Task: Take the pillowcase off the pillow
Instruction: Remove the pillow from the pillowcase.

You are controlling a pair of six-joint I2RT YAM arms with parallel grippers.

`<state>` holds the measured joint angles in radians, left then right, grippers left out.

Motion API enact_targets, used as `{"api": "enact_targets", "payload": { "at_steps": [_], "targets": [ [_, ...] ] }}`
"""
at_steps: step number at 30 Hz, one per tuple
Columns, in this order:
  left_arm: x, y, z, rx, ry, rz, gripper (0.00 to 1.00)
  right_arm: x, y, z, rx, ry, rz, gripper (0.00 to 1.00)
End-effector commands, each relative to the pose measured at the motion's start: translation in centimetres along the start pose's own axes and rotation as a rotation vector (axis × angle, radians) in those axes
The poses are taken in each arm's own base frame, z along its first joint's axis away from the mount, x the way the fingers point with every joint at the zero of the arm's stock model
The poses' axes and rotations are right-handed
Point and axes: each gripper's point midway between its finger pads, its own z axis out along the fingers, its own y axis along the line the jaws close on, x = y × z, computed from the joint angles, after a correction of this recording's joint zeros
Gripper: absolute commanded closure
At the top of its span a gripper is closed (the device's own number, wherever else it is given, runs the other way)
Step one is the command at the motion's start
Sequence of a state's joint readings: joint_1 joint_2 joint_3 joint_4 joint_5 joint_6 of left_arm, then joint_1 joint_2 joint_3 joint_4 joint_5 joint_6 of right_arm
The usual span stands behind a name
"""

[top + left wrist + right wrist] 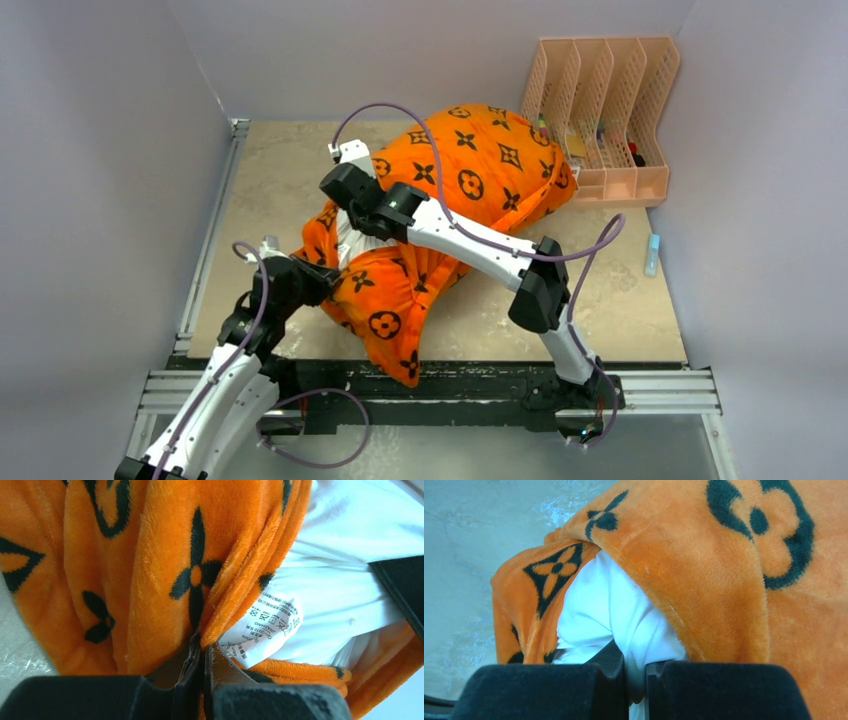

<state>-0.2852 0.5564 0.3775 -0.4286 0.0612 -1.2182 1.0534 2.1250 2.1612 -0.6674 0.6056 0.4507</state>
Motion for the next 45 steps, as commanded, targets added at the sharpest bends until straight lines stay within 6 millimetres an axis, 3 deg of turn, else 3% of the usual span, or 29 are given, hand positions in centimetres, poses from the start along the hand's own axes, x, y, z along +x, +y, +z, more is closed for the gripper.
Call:
{"api": "enact_targets", "payload": {
  "at_steps": [1,5,10,15,19,22,24,25,28,30,31,33,37,41,45],
  "targets": [
    [5.6,10.3,-1.2,-0.37,0.209,0.026,1.0,-18.7,-10.2,-8.3,0.112,-0.512,0.343,1.0],
    [6.3,11.6,-0.8,-0.427,0.19,0.047,1.0,-20.1,-12.4,-11.0,0.074,-0.565,0.397,1.0],
    [6.0,9.1,0.2,-0.392,0.125,0.086,1.0,-20.5,-15.8,-15.6,0.086,-0.637,0.424,1.0],
    [6.9,8.5,0.8,-0.352,0.126,0.099,1.0,-16.8,-20.5,-16.8,0.229,-0.61,0.435,1.0],
    [6.5,8.9,0.6,-0.361,0.109,0.128,1.0,-12.2,-23.6,-18.4,0.265,-0.584,0.528,1.0],
    [6.3,9.7,0.6,-0.403,0.099,0.147,1.0,-8.3,-24.8,-18.7,0.276,-0.534,0.584,1.0],
    [6.8,8.0,1.1,-0.349,0.132,0.154,1.0,-6.7,-23.9,-18.0,0.218,-0.501,0.603,1.0],
    [6.8,6.3,1.1,-0.302,0.148,0.167,0.93,-5.5,-22.6,-17.2,0.167,-0.46,0.605,1.0],
    [4.0,-2.8,-1.4,-0.119,0.092,0.243,0.69,0.6,-19.1,-13.5,0.111,-0.282,0.578,1.0],
    [1.4,-7.2,-3.9,-0.051,0.016,0.284,0.48,4.3,-17.9,-11.7,0.118,-0.196,0.559,1.0],
    [0.4,-8.4,-5.0,-0.043,-0.017,0.301,0.41,5.8,-17.6,-11.1,0.125,-0.169,0.563,1.0],
    [-0.9,-8.7,-5.9,-0.089,-0.055,0.326,0.35,7.6,-17.0,-10.2,0.118,-0.131,0.57,1.0],
    [-1.3,-7.6,-5.1,-0.206,-0.053,0.396,0.34,7.7,-16.4,-9.9,0.105,-0.127,0.564,1.0],
    [-0.3,-10.8,-4.6,-0.106,0.006,0.431,0.34,7.1,-16.2,-9.9,0.1,-0.133,0.543,1.0],
    [1.2,-12.5,-4.5,-0.079,0.101,0.469,0.34,6.9,-15.9,-9.8,0.091,-0.137,0.538,1.0]
  ]
}}
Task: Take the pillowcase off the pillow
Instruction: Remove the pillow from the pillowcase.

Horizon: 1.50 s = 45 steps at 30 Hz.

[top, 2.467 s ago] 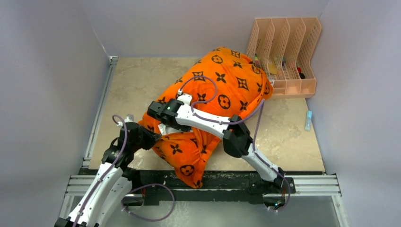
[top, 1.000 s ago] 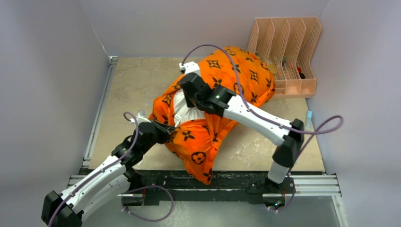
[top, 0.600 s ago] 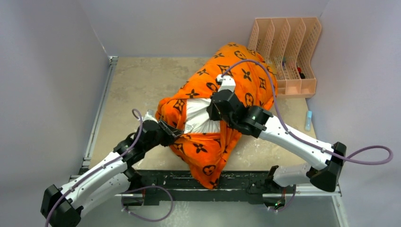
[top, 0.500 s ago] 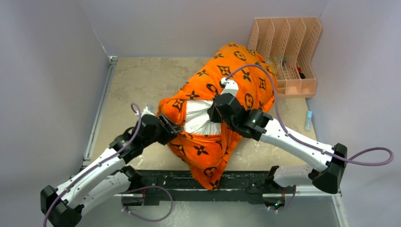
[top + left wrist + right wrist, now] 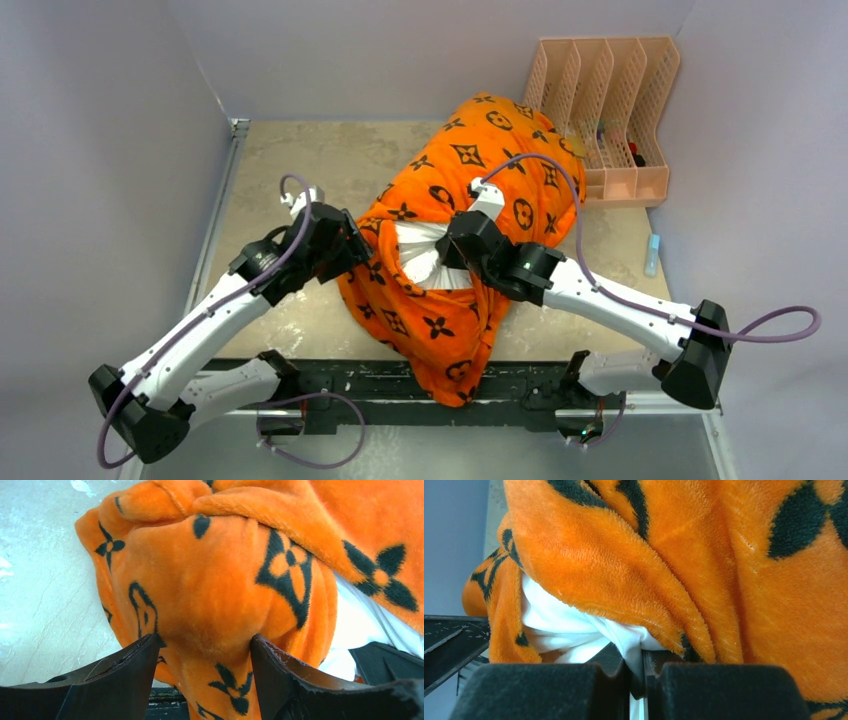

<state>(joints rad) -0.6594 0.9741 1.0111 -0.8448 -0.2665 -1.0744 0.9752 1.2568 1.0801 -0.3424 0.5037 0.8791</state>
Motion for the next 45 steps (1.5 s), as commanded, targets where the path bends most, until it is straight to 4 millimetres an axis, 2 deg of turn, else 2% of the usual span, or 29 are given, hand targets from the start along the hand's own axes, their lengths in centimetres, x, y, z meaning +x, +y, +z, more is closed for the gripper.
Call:
{"api": "enact_targets", "payload": {
  "at_steps": [1,4,9,12,15,19,22,24,26,28,32,36,38,41,42,45],
  "targets": [
    [-1.1,-3.2,-2.0,0.113,0.023,0.066,0.34,-3.5,-2.4,0.1,0.13,-0.148,0.001,1.0],
    [-2.4,-3.7,-3.1,0.111,-0.016,0.072,0.33,-3.3,-2.3,0.4,0.128,-0.143,-0.006,1.0],
    [-2.0,-4.7,-3.2,0.113,0.041,0.127,0.33,-2.9,-1.6,0.8,0.117,-0.125,-0.019,1.0],
    [-1.6,-4.5,-2.8,0.082,0.054,0.166,0.33,-3.0,-1.4,0.9,0.114,-0.126,-0.019,1.0],
    [-0.9,-3.3,-1.6,-0.017,0.076,0.227,0.33,-3.1,-1.2,0.8,0.109,-0.131,-0.022,1.0],
    [-0.4,-4.0,-0.4,-0.028,0.077,0.262,0.34,-3.2,-1.2,0.6,0.11,-0.136,-0.029,1.0],
    [0.4,-4.8,0.6,-0.035,0.103,0.306,0.39,-3.3,-1.1,0.4,0.108,-0.14,-0.033,1.0],
    [0.6,-4.5,1.0,-0.065,0.094,0.319,0.56,-3.4,-1.2,0.4,0.112,-0.142,-0.039,1.0],
    [0.0,-2.9,1.0,-0.139,0.055,0.323,0.8,-3.6,-1.7,0.2,0.139,-0.154,-0.034,1.0],
    [-1.1,0.3,0.3,-0.278,-0.008,0.316,1.0,-3.4,-2.2,-0.1,0.161,-0.13,-0.045,1.0],
    [-1.3,6.6,-1.5,-0.459,-0.072,0.287,1.0,-5.5,-3.2,-0.7,0.239,-0.162,-0.045,1.0],
    [-0.2,10.9,-1.8,-0.554,-0.087,0.199,1.0,-7.8,-3.3,-1.7,0.254,-0.21,-0.021,1.0],
    [-0.9,12.0,-2.2,-0.576,-0.137,0.143,1.0,-8.5,-3.4,-2.2,0.263,-0.23,-0.01,1.0],
    [-2.9,12.6,-2.5,-0.565,-0.192,0.062,1.0,-8.7,-3.8,-2.6,0.276,-0.231,-0.001,1.0],
    [-3.1,13.7,-2.6,-0.597,-0.177,0.043,1.0,-8.6,-3.9,-2.7,0.273,-0.23,0.002,1.0],
    [-1.5,15.8,-0.2,-0.61,-0.092,-0.006,1.0,-8.7,-3.7,-2.9,0.257,-0.228,0.017,1.0]
  ]
}}
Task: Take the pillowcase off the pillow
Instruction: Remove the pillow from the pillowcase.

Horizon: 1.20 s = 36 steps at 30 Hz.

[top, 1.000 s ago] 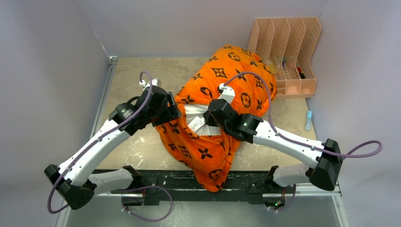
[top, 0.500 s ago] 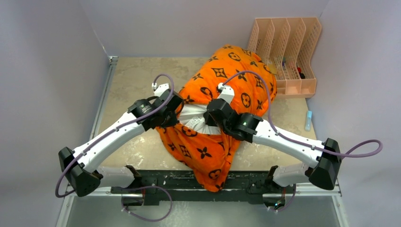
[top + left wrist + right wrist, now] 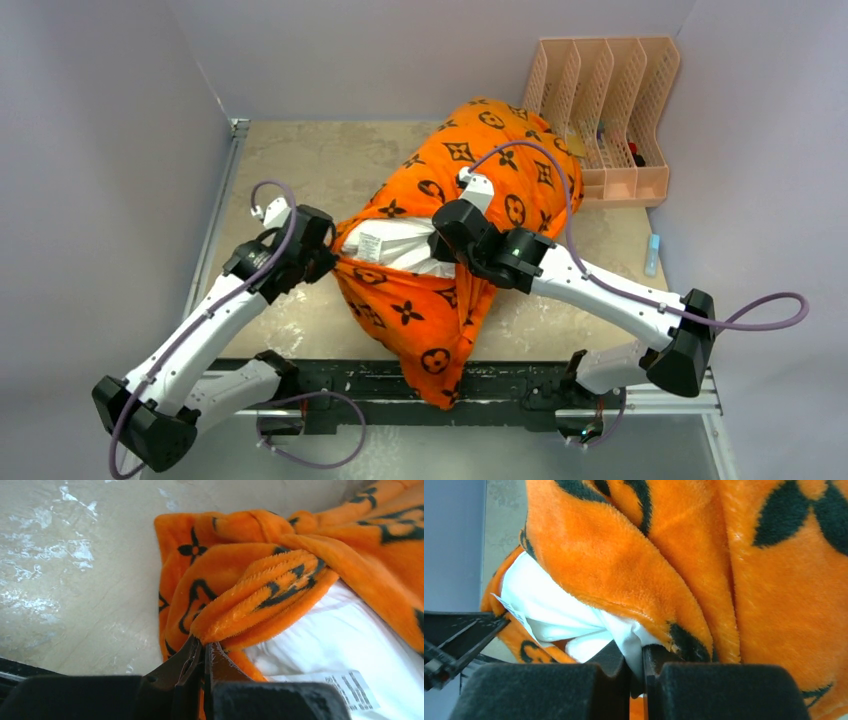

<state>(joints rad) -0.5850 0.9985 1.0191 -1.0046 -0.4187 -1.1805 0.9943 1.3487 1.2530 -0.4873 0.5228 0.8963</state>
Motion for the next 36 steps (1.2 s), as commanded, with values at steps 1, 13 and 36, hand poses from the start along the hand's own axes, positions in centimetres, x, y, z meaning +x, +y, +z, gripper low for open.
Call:
{"api": "enact_targets", "payload": {
  "at_steps": [1,13,36],
  "targets": [
    [0.4,10.2,3.2,-0.333,0.005,0.075,1.0,-7.5,-5.6,-2.6,0.208,-0.252,0.056,1.0],
    [9.5,5.4,7.1,0.022,0.306,-0.127,1.0,-9.7,-1.7,-2.4,0.083,-0.274,0.065,1.0],
    [4.3,1.8,-2.1,0.21,-0.024,-0.117,0.35,-8.5,3.7,2.5,-0.052,-0.202,-0.085,1.0]
  ]
}}
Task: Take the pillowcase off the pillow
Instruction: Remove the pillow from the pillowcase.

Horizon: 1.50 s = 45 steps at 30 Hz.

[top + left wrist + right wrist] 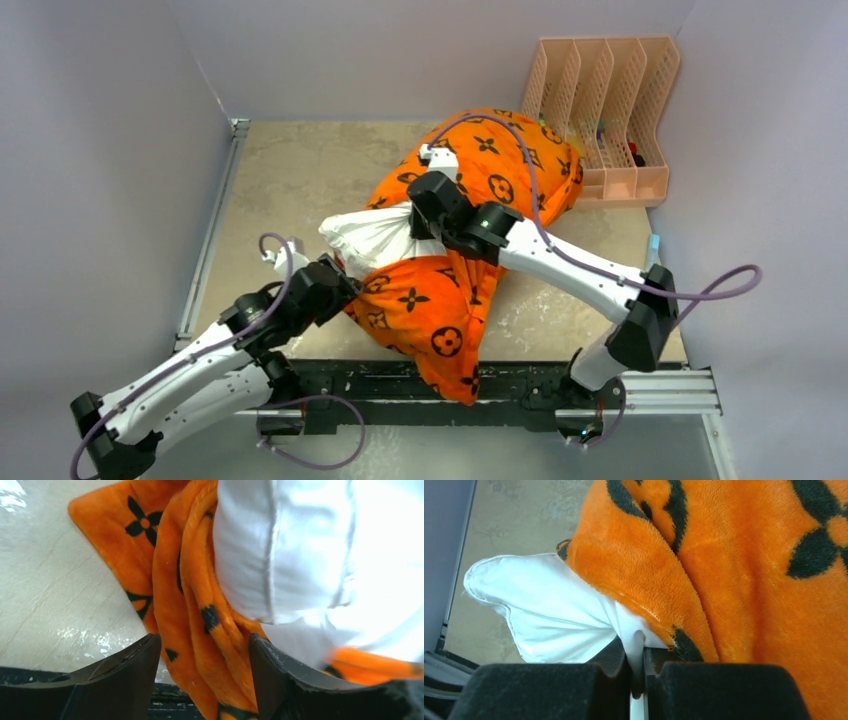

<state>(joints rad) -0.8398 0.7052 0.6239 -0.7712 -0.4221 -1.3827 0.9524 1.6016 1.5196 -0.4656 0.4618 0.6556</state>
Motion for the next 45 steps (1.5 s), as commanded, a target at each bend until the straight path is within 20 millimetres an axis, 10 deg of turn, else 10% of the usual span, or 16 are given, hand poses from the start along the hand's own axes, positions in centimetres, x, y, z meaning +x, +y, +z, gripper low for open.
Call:
{"api": "enact_targets", "payload": {
  "at_steps": [1,11,26,34,36,41,43,45],
  "targets": [
    [-4.6,-0.5,-4.0,-0.028,-0.138,-0.04,0.34,-5.1,-2.2,-2.1,0.004,-0.198,0.113,1.0],
    [-10.7,-5.3,-9.1,0.063,-0.3,-0.053,0.24,-1.4,-3.5,-3.1,-0.024,-0.105,0.151,1.0],
    [-8.2,-9.4,0.4,0.099,-0.077,0.012,0.11,-1.4,-3.4,-5.1,-0.078,-0.098,0.201,1.0],
    [-4.2,-11.9,-0.5,0.361,0.085,0.022,0.12,-2.1,-1.6,-4.8,-0.127,-0.071,0.176,1.0],
    [-3.7,-11.5,0.2,0.358,0.093,0.021,0.18,-2.1,-0.7,-4.7,-0.159,-0.056,0.165,1.0],
    [-2.1,-13.0,1.0,0.412,0.184,0.046,0.77,-1.6,0.2,-5.4,-0.225,-0.017,0.085,0.99],
    [-2.8,-13.1,1.1,0.383,0.158,0.059,1.0,-1.7,0.3,-6.5,-0.257,-0.007,0.029,0.84],
    [-3.9,-12.8,1.1,0.336,0.117,0.083,1.0,-2.4,0.1,-8.1,-0.292,-0.027,-0.025,0.57]
  ]
}}
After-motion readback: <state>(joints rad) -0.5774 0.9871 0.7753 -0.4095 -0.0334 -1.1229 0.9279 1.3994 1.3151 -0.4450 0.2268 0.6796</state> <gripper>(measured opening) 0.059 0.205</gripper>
